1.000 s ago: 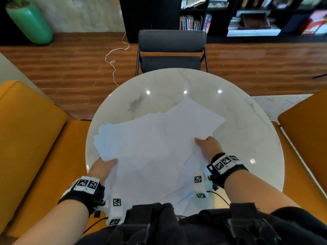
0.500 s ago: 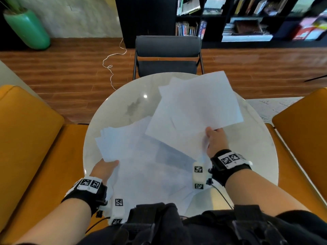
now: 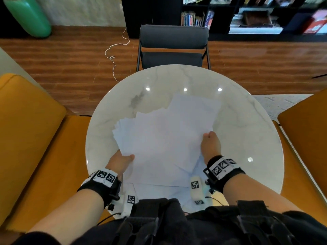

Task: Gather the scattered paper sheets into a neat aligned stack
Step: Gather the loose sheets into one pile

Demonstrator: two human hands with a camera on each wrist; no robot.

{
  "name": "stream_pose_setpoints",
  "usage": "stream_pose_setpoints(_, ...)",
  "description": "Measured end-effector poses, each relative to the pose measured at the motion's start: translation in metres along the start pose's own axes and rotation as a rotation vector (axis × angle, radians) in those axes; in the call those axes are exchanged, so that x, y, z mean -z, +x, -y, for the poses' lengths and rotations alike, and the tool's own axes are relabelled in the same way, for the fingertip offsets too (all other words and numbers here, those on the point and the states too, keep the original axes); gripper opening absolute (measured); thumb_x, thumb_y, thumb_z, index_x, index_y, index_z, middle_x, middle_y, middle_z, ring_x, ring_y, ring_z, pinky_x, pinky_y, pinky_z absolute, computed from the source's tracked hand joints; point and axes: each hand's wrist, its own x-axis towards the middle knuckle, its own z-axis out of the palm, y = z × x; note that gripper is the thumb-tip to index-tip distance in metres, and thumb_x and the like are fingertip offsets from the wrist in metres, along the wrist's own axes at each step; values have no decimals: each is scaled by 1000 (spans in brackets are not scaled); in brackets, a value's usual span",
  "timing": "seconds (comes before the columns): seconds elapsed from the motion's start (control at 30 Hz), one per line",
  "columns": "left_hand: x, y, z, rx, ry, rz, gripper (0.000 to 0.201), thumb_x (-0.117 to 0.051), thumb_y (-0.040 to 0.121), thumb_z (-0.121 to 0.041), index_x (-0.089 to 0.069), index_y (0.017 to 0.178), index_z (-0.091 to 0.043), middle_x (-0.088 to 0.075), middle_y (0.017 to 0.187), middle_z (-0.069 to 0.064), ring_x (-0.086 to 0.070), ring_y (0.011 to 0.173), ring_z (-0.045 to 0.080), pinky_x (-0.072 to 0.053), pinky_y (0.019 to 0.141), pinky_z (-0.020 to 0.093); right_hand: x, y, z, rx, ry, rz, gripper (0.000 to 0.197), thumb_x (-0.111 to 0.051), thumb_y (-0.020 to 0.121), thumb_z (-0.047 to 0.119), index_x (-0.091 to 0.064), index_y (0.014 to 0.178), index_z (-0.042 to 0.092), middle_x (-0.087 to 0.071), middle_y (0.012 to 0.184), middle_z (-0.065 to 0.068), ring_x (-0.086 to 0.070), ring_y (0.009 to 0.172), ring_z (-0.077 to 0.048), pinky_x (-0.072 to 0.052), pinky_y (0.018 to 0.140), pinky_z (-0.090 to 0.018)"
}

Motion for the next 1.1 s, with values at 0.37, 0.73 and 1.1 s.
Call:
stream_pose_setpoints(0.37,2,3,-4,-38,96,-88,38,-65,86,-31,-60,118,-10,-65,119,11,-59,110,32,-44,94,37,-23,-11,-2,111,-290,255,29,-54,93,35,-59,111,14,-56,113,-7,-55,106,-26,-41,87,-32)
stream_pose_setpoints(0.73,23,5,-4,6,-55,-234,40,-58,90,-25,-53,126,-8,-58,125,13,-51,118,37,-39,102,44,-10,17,3,-213,-431,184,91,-81,69,36,-26,136,8,-46,132,-17,-51,120,-38,-44,100,-45)
stream_pose_setpoints(1.1,30,9,-1,22,37,-268,40,-56,92,-23,-52,128,-6,-57,132,17,-50,122,39,-37,105,44,18,31,-6,-51,52,-92,19,-55,89,13,-54,104,1,-58,95,-14,-61,100,-37,-40,74,-30)
